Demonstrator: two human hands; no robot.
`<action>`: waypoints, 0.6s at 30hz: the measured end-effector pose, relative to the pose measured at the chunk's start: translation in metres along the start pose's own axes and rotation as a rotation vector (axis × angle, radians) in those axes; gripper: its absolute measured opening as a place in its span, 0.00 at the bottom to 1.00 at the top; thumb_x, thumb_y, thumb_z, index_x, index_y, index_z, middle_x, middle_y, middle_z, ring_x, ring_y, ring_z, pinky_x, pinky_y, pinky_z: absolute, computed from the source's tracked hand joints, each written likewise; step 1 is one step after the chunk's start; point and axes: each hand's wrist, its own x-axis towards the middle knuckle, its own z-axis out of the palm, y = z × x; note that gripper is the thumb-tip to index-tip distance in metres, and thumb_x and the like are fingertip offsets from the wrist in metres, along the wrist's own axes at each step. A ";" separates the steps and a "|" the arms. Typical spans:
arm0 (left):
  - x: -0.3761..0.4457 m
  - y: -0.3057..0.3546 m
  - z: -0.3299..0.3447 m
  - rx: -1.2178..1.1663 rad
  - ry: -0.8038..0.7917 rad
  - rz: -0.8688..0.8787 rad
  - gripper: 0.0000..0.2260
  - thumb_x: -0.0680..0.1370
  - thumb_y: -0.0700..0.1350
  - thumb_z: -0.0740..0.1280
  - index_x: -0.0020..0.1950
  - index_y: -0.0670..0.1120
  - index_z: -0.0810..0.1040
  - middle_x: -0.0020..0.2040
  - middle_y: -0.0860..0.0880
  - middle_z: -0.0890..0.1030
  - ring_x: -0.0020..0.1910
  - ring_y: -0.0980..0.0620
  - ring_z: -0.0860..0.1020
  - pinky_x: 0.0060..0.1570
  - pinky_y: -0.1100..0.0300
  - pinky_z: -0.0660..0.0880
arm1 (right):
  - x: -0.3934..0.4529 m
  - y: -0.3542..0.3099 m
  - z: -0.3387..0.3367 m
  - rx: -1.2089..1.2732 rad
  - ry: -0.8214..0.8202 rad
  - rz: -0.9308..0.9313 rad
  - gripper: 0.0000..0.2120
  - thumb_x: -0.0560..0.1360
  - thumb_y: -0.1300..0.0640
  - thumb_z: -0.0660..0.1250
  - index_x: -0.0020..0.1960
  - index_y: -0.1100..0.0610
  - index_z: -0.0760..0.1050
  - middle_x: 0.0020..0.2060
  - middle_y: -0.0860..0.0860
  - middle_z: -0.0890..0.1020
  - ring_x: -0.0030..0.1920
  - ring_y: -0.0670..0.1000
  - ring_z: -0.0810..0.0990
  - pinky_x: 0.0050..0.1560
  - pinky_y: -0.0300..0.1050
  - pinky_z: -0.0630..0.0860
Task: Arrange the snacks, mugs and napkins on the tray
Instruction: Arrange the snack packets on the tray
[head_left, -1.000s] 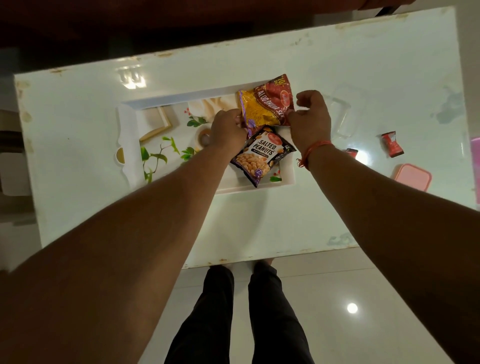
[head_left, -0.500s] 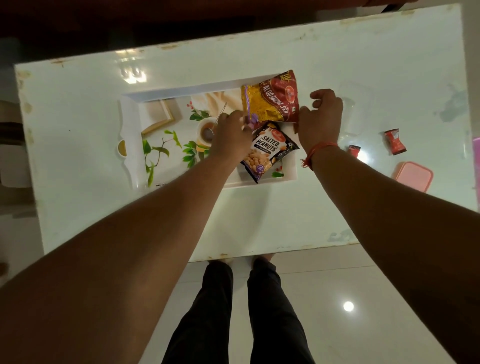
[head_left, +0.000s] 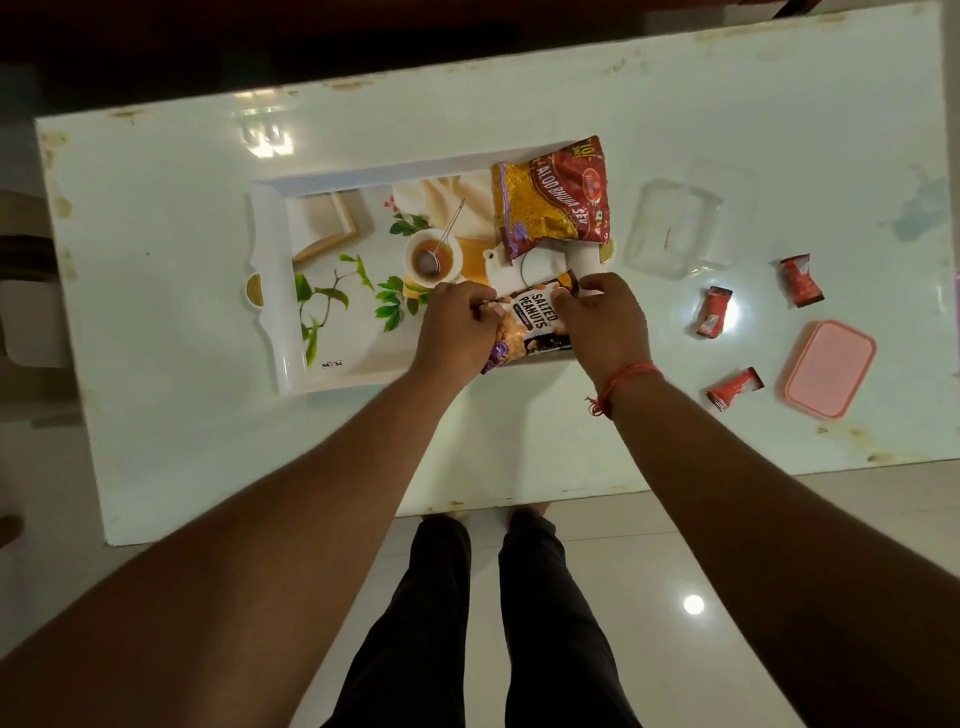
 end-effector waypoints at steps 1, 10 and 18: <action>-0.001 0.000 0.001 -0.051 0.018 0.008 0.09 0.76 0.47 0.68 0.56 0.47 0.80 0.58 0.44 0.78 0.53 0.48 0.81 0.51 0.48 0.81 | 0.001 0.000 -0.001 0.067 0.005 0.026 0.15 0.76 0.51 0.69 0.61 0.55 0.75 0.48 0.49 0.83 0.47 0.50 0.83 0.51 0.47 0.80; -0.013 0.031 0.022 -0.186 -0.011 0.048 0.18 0.76 0.34 0.68 0.65 0.42 0.76 0.66 0.45 0.69 0.62 0.53 0.73 0.58 0.57 0.78 | 0.010 0.002 -0.019 0.137 0.165 -0.035 0.10 0.76 0.58 0.69 0.57 0.56 0.74 0.44 0.43 0.78 0.49 0.50 0.83 0.43 0.39 0.81; -0.018 0.026 0.031 -0.154 -0.101 0.074 0.23 0.77 0.36 0.67 0.71 0.44 0.71 0.72 0.48 0.67 0.70 0.51 0.68 0.67 0.50 0.73 | 0.016 0.009 -0.028 0.098 0.121 -0.027 0.13 0.78 0.57 0.68 0.61 0.57 0.73 0.50 0.48 0.80 0.49 0.51 0.82 0.39 0.34 0.77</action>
